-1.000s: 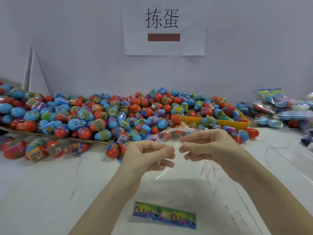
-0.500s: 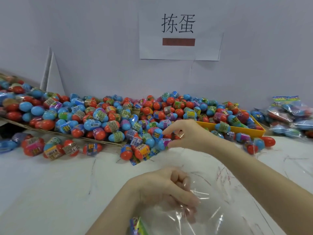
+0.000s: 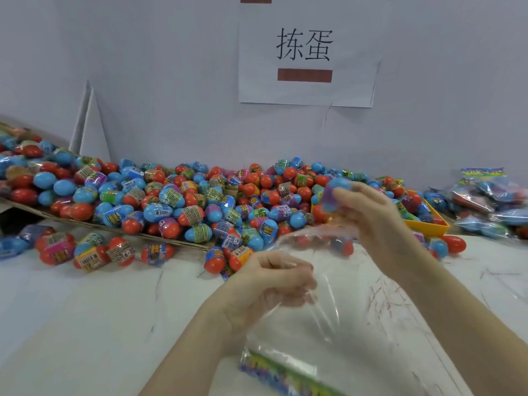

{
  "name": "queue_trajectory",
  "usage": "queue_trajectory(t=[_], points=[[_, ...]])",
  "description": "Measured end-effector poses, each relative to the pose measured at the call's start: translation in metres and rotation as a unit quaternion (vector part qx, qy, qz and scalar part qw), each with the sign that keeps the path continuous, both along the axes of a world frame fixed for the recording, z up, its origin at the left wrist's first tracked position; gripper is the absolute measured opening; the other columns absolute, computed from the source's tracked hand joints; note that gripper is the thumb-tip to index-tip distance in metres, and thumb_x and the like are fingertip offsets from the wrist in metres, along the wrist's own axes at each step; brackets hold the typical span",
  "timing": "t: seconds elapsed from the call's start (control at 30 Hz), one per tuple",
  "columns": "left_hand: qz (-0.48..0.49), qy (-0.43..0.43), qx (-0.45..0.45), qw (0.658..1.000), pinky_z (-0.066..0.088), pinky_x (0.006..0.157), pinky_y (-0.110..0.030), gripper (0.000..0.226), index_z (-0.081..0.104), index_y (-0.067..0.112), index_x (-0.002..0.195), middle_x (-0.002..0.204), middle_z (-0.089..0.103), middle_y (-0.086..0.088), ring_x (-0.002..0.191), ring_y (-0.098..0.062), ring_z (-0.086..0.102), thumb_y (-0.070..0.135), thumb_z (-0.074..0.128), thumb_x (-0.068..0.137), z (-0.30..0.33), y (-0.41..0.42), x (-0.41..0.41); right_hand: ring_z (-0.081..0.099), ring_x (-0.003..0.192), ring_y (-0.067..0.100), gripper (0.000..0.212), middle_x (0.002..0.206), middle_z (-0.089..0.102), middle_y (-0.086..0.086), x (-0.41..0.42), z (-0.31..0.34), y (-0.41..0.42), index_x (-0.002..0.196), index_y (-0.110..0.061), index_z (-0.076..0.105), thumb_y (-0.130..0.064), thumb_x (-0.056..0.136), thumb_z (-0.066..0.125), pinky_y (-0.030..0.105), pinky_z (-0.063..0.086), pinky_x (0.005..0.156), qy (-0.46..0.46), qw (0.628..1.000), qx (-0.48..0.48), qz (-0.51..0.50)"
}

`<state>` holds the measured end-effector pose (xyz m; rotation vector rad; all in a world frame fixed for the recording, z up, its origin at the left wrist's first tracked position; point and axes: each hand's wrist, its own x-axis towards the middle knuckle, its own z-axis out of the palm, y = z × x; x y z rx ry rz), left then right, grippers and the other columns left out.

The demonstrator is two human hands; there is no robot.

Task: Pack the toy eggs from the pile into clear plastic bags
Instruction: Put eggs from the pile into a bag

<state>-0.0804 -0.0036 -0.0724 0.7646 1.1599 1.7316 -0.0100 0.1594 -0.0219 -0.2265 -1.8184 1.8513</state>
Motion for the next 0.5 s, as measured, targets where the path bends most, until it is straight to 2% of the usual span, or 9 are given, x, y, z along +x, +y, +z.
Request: queue_trajectory(t=[0.1,0.17,0.27,0.37,0.43,0.5], points=[[0.158,0.019,-0.01,0.987,0.051,0.048,-0.018,0.009,0.07,0.006,0.064,0.064,0.07,-0.006,0.055,-0.018,0.068,0.013,0.072,0.058,-0.003,0.01,0.001,0.069,0.072,0.014,0.018,0.085,0.072,0.006,0.029,0.012,-0.003,0.073,-0.016,0.074,-0.023,0.068,0.058,0.019,0.054,0.059,0.094,0.981,-0.165,0.049],[0.203,0.032,-0.019,0.978,0.051,0.048,-0.018,0.01,0.067,0.003,0.071,0.068,0.072,-0.007,0.057,-0.02,0.069,0.008,0.073,0.065,-0.003,0.013,0.005,0.069,0.072,0.014,0.018,0.089,0.073,0.007,0.039,0.012,-0.006,0.077,-0.015,0.072,-0.023,0.069,0.058,0.018,0.053,0.058,0.092,0.98,-0.169,0.055],[0.22,0.055,-0.023,0.974,0.052,0.05,-0.02,0.01,0.063,0.003,0.08,0.073,0.073,-0.007,0.06,-0.021,0.07,0.005,0.071,0.073,-0.003,0.017,0.014,0.065,0.066,0.006,0.023,0.076,0.07,-0.003,0.044,0.009,-0.01,0.083,-0.021,0.071,-0.028,0.061,0.067,0.014,0.052,0.058,0.055,0.995,-0.071,0.032],[0.207,0.084,-0.02,0.975,0.053,0.053,-0.021,0.011,0.062,0.008,0.078,0.073,0.074,-0.008,0.061,-0.021,0.07,0.007,0.071,0.073,-0.003,0.019,0.021,0.056,0.057,0.004,0.032,0.066,0.064,-0.008,0.047,0.007,-0.014,0.08,-0.035,0.07,-0.046,0.051,0.066,0.011,0.046,0.055,0.013,0.996,0.084,-0.028],[0.191,0.094,-0.02,0.977,0.053,0.053,-0.021,0.011,0.063,0.01,0.078,0.071,0.073,-0.007,0.06,-0.02,0.07,0.004,0.071,0.074,-0.003,0.019,0.026,0.053,0.063,0.009,0.036,0.077,0.063,-0.006,0.047,0.004,-0.018,0.091,-0.043,0.061,-0.051,0.056,0.061,0.015,0.047,0.06,-0.013,0.97,0.232,-0.065],[0.177,0.101,-0.02,0.979,0.053,0.053,-0.02,0.013,0.064,0.01,0.081,0.069,0.073,-0.006,0.057,-0.017,0.069,0.001,0.071,0.074,-0.001,0.019,0.03,0.055,0.073,0.007,0.036,0.088,0.059,-0.012,0.046,-0.001,-0.023,0.094,-0.042,0.054,-0.05,0.059,0.06,0.014,0.048,0.065,-0.032,0.932,0.35,-0.094]])
